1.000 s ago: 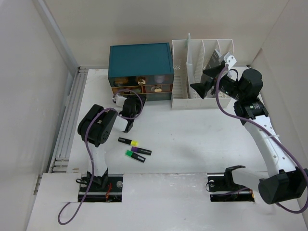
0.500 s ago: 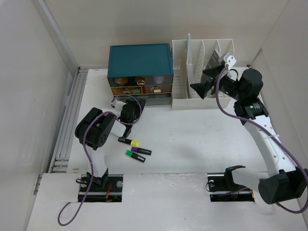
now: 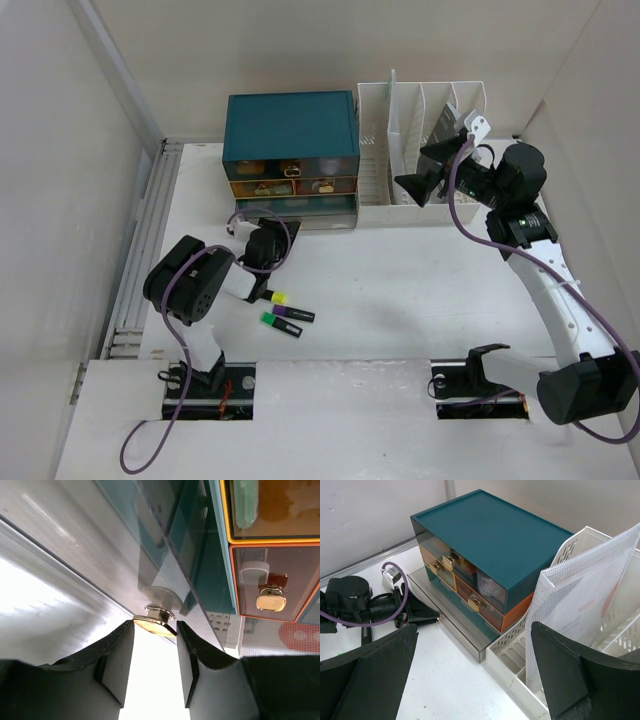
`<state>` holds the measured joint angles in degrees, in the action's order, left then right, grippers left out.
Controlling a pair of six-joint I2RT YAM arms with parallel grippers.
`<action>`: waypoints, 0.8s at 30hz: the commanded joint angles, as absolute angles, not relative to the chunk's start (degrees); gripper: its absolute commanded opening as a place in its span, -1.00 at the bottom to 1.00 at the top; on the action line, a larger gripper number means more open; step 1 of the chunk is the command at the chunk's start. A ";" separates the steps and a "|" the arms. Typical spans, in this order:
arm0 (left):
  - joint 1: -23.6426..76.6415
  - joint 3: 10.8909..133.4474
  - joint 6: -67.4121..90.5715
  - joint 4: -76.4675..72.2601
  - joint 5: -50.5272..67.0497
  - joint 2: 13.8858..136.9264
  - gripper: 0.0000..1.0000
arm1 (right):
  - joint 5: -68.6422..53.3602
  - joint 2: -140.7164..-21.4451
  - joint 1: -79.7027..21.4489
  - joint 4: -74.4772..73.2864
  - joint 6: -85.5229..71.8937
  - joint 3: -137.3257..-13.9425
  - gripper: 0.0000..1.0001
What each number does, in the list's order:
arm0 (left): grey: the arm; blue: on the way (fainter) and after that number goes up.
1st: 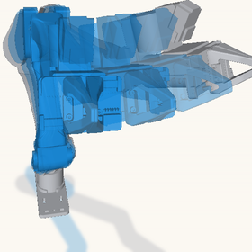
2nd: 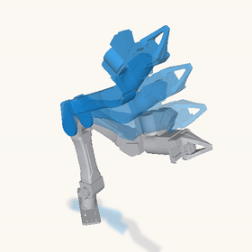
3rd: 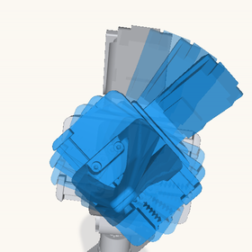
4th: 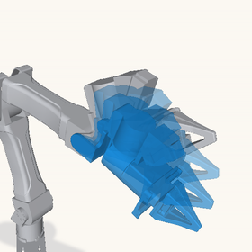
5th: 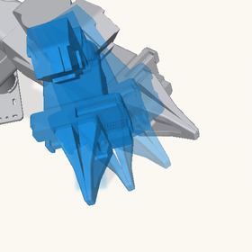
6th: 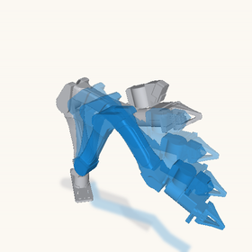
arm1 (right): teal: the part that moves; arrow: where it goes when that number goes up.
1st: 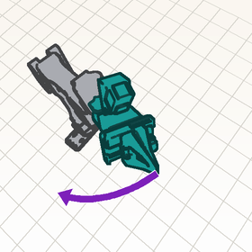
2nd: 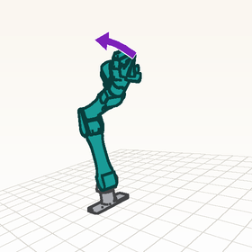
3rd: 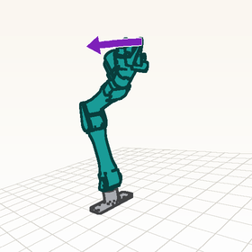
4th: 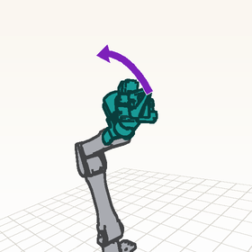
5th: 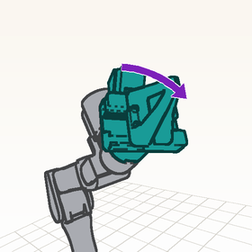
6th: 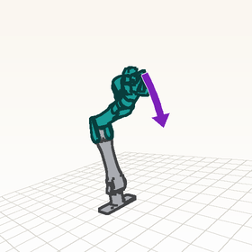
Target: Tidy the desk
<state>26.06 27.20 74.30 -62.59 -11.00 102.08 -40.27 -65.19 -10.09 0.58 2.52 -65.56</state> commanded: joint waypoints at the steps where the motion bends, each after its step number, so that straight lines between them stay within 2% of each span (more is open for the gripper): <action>1: 25.75 25.22 72.77 -60.03 -13.97 99.06 -0.29 | -41.84 -63.46 -9.76 4.22 1.58 -65.39 1.00; 11: 27.33 24.61 73.30 -55.11 -14.58 96.60 -0.21 | -42.36 -63.46 -9.76 4.75 1.05 -65.39 1.00; 13: 27.33 24.61 73.30 -54.06 -14.59 96.06 -0.05 | -42.89 -63.46 -9.76 4.75 1.05 -65.39 1.00; 14: 27.33 24.61 73.30 -54.05 -14.59 96.06 0.15 | -42.89 -63.46 -9.76 4.75 1.05 -65.39 1.00; 17: 27.33 24.61 72.16 -53.53 -14.06 94.83 0.42 | -43.41 -63.46 -9.76 4.75 1.05 -64.86 1.00; 24: 28.48 22.06 68.91 -50.29 -11.95 86.50 0.60 | -47.53 -64.59 -9.76 4.75 3.33 -64.34 1.00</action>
<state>27.70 23.09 71.75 -51.94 -12.56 91.24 -43.27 -65.12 -10.09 1.56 1.93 -64.64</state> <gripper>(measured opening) 0.794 0.998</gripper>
